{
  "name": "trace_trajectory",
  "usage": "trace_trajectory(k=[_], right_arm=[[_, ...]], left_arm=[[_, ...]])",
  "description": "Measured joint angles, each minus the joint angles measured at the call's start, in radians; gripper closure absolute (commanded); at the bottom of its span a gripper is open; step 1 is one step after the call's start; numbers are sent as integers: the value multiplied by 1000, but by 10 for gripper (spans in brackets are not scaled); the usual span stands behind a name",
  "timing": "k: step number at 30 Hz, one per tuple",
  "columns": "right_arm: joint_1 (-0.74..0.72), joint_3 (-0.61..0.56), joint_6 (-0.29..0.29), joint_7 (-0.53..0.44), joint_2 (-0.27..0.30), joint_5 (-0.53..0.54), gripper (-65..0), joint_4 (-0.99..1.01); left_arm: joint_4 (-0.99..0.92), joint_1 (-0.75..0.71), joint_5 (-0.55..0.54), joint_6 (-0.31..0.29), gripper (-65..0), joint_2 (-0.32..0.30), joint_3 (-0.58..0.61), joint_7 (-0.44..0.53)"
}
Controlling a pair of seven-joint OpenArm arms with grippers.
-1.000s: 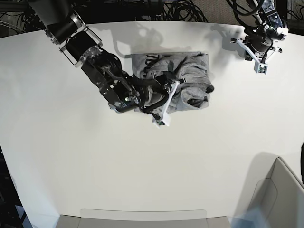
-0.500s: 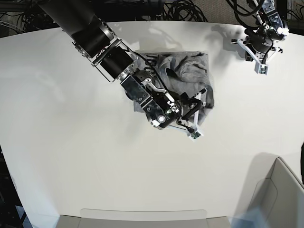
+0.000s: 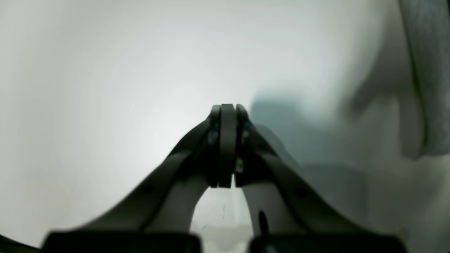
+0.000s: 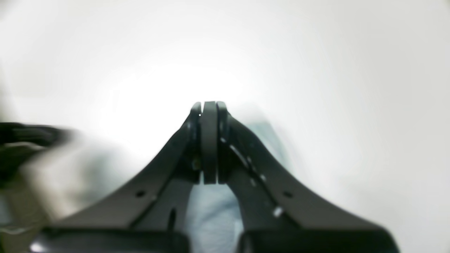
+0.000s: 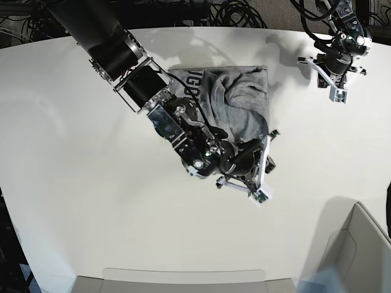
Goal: Fold the T-shirt properly
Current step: 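Withdraw the right gripper and move the left gripper to the bundle's edge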
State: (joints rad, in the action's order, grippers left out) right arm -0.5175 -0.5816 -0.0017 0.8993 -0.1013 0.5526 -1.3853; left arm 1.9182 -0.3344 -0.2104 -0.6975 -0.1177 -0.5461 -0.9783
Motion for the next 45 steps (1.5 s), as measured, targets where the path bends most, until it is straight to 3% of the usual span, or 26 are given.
trace_trajectory(k=[2, 6, 11, 15, 19, 25, 29, 36, 41, 45], right_arm=[[9, 74, -60, 97, 44, 4, 0, -107], [96, 235, -120, 292, 167, -51, 0, -268], [247, 378, -126, 334, 253, 19, 0, -449], [407, 501, -137, 362, 366, -48, 0, -485], [467, 520, -126, 350, 349, 6, 0, -509], [504, 550, -129, 354, 369, -18, 0, -506], [512, 544, -126, 351, 378, -10, 0, -506], [513, 545, -126, 350, 381, -6, 0, -506], [515, 542, -126, 350, 377, -6, 0, -506], [515, 541, -126, 350, 378, -6, 0, -506]], left_arm=[[84, 4, -1, 2, 0, 36, -2, 5], [109, 58, -9, -3, 0, 90, 10, 10], [115, 113, -11, 1, 0, 155, 8, 10], [111, 110, -4, 3, 0, 173, 135, -10], [114, 97, -83, -9, 0, 176, 290, 8], [113, 85, -70, 4, 0, 165, 460, -5], [110, 52, -96, -8, 0, 66, 568, 7], [77, -21, -71, 1, 0, -80, 569, -6], [39, -74, -76, 1, 0, -132, 559, 77], [-15, -145, -79, -3, 0, -135, 436, 143]])
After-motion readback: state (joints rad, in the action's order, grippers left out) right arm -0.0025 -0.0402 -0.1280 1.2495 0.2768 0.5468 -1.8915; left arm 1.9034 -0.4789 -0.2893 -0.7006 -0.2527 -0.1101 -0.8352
